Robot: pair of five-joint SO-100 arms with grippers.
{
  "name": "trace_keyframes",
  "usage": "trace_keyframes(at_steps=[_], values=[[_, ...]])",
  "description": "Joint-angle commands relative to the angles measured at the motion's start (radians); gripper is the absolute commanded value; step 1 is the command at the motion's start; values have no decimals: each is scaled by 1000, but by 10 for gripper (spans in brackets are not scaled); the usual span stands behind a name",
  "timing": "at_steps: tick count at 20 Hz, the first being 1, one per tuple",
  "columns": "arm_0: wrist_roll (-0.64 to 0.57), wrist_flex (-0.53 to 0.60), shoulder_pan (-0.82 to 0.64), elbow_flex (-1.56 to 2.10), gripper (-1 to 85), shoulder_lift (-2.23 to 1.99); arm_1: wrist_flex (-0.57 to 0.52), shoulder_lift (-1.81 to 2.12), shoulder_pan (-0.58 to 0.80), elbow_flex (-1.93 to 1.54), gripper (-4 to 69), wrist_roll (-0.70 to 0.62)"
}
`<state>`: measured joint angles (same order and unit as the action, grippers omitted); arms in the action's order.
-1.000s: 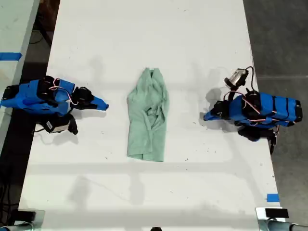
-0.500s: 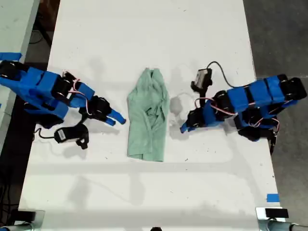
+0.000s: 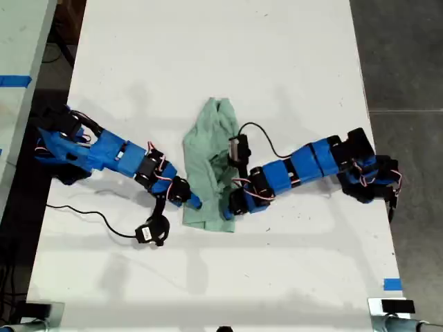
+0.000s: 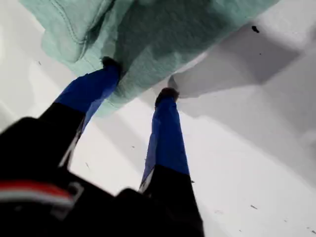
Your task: Fold t shirt
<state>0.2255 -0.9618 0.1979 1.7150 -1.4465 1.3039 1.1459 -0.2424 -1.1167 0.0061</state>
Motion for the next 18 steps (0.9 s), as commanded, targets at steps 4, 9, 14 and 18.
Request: trace_keyframes(at_steps=[4, 9, 14, 18], values=[[44, 6, 9, -195, 221, 204, -71, -75, -6, 67, 21, -20], [43, -6, 34, -282, 164, 287, -61, -83, -23, 64, 22, -2], [9, -52, 46, -319, -2, 270, -44, -69, -40, 84, 22, 11], [-71, -152, 32, -462, -2, 245, -38, 20, -20, 81, 22, -49]])
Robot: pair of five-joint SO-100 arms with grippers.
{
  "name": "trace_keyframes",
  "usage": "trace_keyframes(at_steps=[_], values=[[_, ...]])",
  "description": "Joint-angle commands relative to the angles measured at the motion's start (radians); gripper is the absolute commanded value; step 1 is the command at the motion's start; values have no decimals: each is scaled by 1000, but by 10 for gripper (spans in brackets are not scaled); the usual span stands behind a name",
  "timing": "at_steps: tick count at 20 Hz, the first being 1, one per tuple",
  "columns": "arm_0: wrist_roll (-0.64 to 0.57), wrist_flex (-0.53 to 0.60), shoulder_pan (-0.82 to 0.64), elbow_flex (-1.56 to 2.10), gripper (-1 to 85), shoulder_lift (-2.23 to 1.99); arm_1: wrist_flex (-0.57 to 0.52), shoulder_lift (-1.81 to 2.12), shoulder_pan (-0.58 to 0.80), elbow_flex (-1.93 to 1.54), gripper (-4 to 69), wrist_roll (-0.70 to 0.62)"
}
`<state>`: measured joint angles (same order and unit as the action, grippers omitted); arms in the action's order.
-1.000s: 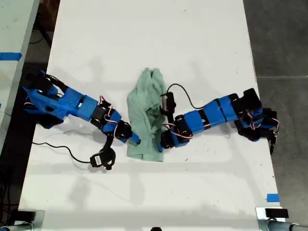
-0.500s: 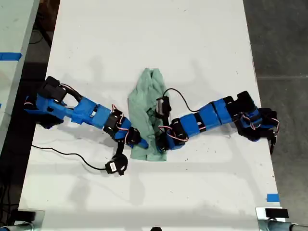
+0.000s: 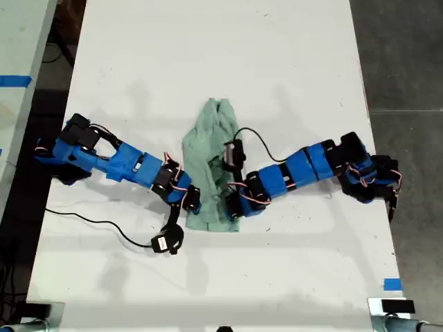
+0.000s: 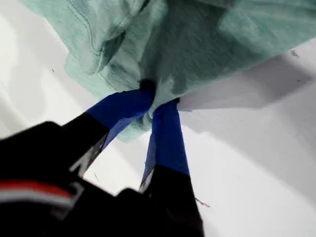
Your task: Fold t shirt
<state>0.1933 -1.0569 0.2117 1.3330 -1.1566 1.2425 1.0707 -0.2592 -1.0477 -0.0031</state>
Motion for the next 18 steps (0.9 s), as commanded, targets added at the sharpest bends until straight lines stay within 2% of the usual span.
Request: trace_keyframes(at_steps=[1, 4, 7, 10, 13, 15, 17, 18], values=[[-54, -89, -6, -95, -2, -77, 34, 144, 15, 6, 22, -58], [-92, -152, -74, -94, -2, -268, 38, 330, 83, -2, 22, -137], [-120, -239, -189, -86, -2, -479, 23, 528, 210, -80, 22, -244], [-183, -284, -382, -64, -2, -603, -3, 664, 400, -181, 22, -341], [-270, -249, -635, 28, -2, -595, -8, 658, 595, -201, 22, -428], [-333, -186, -741, 80, 137, -494, -8, 583, 699, -202, 28, -466], [-410, -187, -807, 23, 222, -310, 2, 492, 793, -192, 126, -486], [-445, -232, -844, -46, 248, -201, 21, 462, 842, -189, 184, -472]])
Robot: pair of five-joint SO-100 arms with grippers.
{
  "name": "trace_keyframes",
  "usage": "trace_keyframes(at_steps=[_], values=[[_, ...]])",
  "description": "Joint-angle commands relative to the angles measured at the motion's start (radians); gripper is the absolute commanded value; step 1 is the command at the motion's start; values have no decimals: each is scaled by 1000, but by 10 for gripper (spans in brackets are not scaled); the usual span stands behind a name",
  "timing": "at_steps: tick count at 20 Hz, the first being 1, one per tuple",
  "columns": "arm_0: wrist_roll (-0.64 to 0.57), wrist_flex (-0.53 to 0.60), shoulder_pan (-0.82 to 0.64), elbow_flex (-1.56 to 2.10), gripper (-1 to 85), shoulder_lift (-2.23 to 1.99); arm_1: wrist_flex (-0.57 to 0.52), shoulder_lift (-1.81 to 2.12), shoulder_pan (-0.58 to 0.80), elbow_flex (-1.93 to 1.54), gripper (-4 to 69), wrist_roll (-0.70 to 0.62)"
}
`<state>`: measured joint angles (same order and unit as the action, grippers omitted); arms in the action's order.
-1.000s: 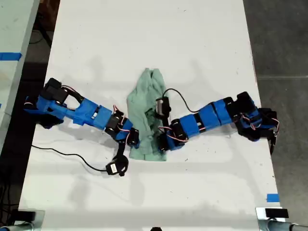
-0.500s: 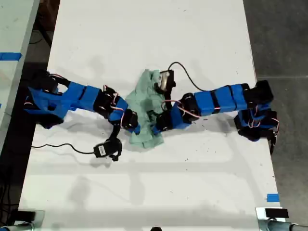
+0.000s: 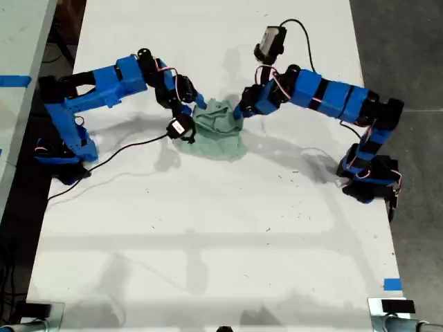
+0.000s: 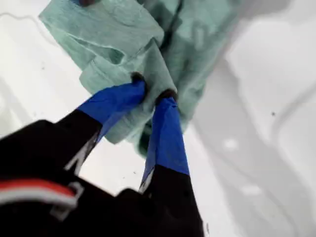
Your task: Fold t shirt
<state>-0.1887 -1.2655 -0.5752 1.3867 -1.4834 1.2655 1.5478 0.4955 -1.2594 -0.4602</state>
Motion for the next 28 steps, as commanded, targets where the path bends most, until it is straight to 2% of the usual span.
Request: trace_keyframes(at_steps=[1, 3, 7, 8, 9, 10, 11, 12, 14, 16, 17, 19, 20, 22, 24, 25, 27, 28], values=[[-103, -109, -92, -207, 279, 242, 23, -38, 132, 23, 211, -8], [-206, -295, -155, -426, 374, 431, 71, -63, 210, 25, 244, -15], [-253, -331, -230, -272, 354, 259, 262, -48, 331, 60, 255, -29], [-252, -333, -230, -241, 283, 160, 308, -12, 350, 60, 245, -41], [-239, -333, -229, -210, 131, 40, 351, 35, 354, 60, 193, -61], [-215, -333, -227, -175, -1, -106, 390, 107, 339, 60, 82, -84], [-201, -333, -215, -153, -1, -253, 436, 195, 299, 55, 8, -94], [-186, -333, -184, -147, -2, -400, 463, 304, 236, 29, -13, -80], [-124, -333, -92, -141, -2, -657, 448, 560, 55, -69, -12, -3], [-9, -319, 110, -26, -2, -871, 408, 770, -179, -212, -12, 133], [67, -272, 258, 101, -2, -973, 344, 879, -314, -337, -11, 189], [204, -43, 522, 509, -2, -1200, 166, 1117, -499, -695, -10, 270], [247, 75, 595, 727, -2, -1319, 80, 1252, -538, -888, -10, 310], [281, 252, 637, 1085, -2, -1557, -18, 1562, -563, -1241, -10, 391], [293, 370, 655, 1347, -2, -1743, 35, 1939, -575, -1505, -10, 445], [293, 402, 666, 1450, -2, -1812, 67, 1960, -594, -1565, -10, 463], [305, 400, 680, 1629, -2, -1973, 26, 1957, -627, -1686, -10, 482], [321, 360, 692, 1712, -2, -2095, 43, 1957, -630, -1736, -11, 514]])
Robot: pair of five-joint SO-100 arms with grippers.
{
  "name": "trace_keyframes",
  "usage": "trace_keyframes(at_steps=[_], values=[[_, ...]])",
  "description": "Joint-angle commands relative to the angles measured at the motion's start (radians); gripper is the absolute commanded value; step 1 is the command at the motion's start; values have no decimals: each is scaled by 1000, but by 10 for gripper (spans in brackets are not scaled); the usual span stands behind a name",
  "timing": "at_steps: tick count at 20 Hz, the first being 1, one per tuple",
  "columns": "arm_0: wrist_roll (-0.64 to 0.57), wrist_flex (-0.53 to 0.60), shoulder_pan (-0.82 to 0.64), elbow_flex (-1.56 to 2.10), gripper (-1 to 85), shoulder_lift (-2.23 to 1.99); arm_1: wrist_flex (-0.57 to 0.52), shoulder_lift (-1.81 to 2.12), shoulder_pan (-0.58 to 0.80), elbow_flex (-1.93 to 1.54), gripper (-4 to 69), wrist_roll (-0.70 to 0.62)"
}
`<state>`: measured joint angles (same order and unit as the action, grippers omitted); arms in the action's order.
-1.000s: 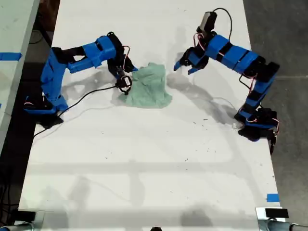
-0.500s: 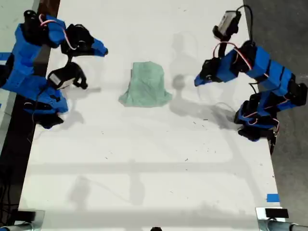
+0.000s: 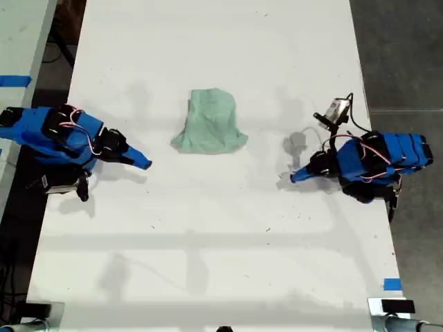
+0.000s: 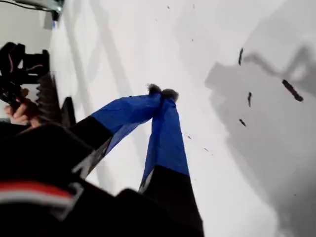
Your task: Fold t shirt
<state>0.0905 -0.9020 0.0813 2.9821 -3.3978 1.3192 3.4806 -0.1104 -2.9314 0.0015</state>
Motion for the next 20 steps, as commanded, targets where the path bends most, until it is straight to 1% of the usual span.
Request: trace_keyframes(at_steps=[1, 2, 3, 4, 5, 6, 7, 8, 9, 10, 12, 13, 14, 15, 16, 20], values=[[72, -44, 40, 160, -2, -206, 66, 25, -6, -109, -13, 147], [129, -72, 26, 206, -2, -183, 52, 26, 5, -153, -15, 161], [215, -121, 29, 250, -2, -201, 41, 21, 9, -163, -6, 156], [222, -112, 40, 247, -2, -181, 41, 20, 8, -163, 7, 158], [245, -110, 43, 247, -2, -187, 41, 20, 14, -163, -14, 153], [239, -115, 21, 247, -2, -198, 37, 20, 37, -164, -13, 54], [179, -132, -23, 245, 1, -204, 34, 21, 57, -167, -13, -64], [143, -140, -38, 245, 62, -202, 34, 21, 54, -167, 4, -98], [115, -146, -34, 244, 143, -202, 34, 21, 43, -167, 21, -114], [78, -152, -29, 241, 190, -202, 34, 21, 41, -167, 25, -91], [-75, -155, -81, 236, 187, -204, 34, 23, -46, -167, 38, 87], [-67, -155, -106, 236, 187, -204, 34, 23, -81, -167, 42, 34], [-67, -155, -123, 236, 187, -204, 34, 23, -97, -167, 43, -120], [-67, -155, -135, 236, 187, -204, 34, 23, -101, -167, 43, -336], [-67, -155, -140, 236, 187, -204, 34, 23, -101, -167, 43, -489], [-67, -155, -129, 236, 187, -204, 34, 23, -101, -167, 39, -472]])
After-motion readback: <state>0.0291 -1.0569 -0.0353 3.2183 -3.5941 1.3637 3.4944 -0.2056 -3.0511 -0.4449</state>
